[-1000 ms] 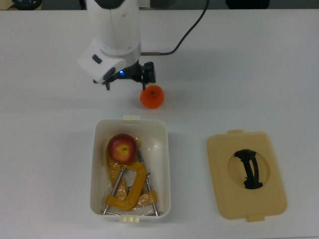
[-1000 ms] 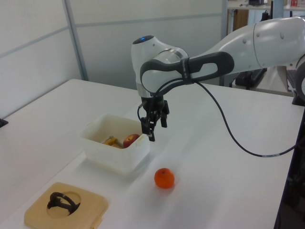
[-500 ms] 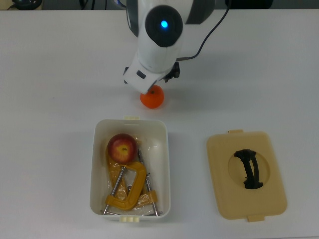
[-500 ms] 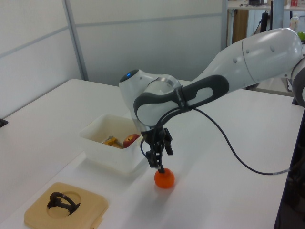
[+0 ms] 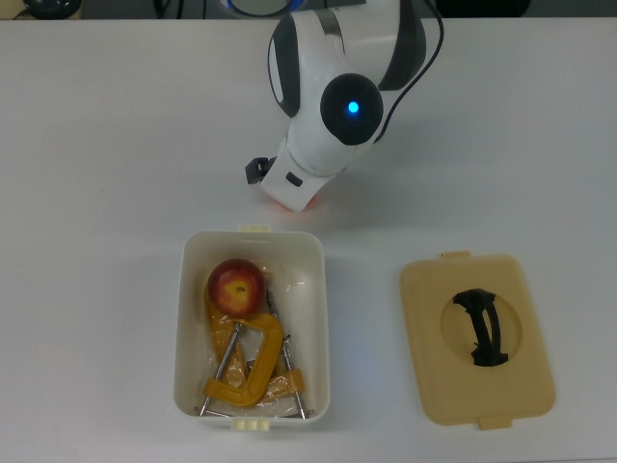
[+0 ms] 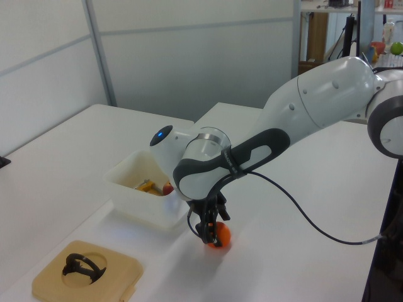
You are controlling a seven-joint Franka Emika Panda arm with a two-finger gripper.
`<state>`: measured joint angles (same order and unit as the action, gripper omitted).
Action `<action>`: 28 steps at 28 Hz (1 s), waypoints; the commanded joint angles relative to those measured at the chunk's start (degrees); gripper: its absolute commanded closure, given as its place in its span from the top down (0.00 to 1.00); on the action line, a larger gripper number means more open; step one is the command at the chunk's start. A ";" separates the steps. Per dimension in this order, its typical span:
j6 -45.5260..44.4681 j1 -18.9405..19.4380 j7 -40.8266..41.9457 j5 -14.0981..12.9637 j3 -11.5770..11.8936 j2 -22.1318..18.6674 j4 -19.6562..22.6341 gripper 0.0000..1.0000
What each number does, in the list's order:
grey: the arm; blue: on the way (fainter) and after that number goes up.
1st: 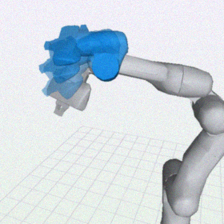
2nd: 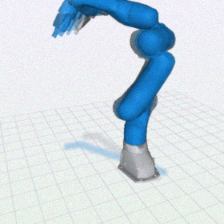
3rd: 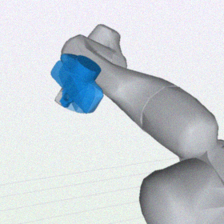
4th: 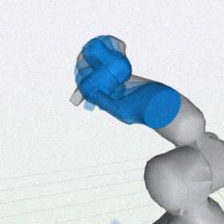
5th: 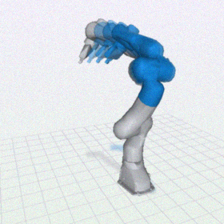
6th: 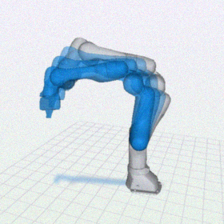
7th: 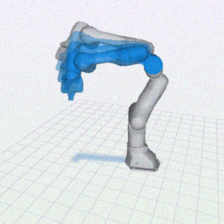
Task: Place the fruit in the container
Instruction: 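Close the gripper on the orange and lift it, then carry the orange over the container and release it inside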
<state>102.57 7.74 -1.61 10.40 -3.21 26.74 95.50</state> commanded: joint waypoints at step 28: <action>5.93 -3.16 -2.17 -7.67 2.42 -5.65 -12.36 0.18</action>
<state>102.23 6.31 -2.26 5.89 -1.73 20.92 85.42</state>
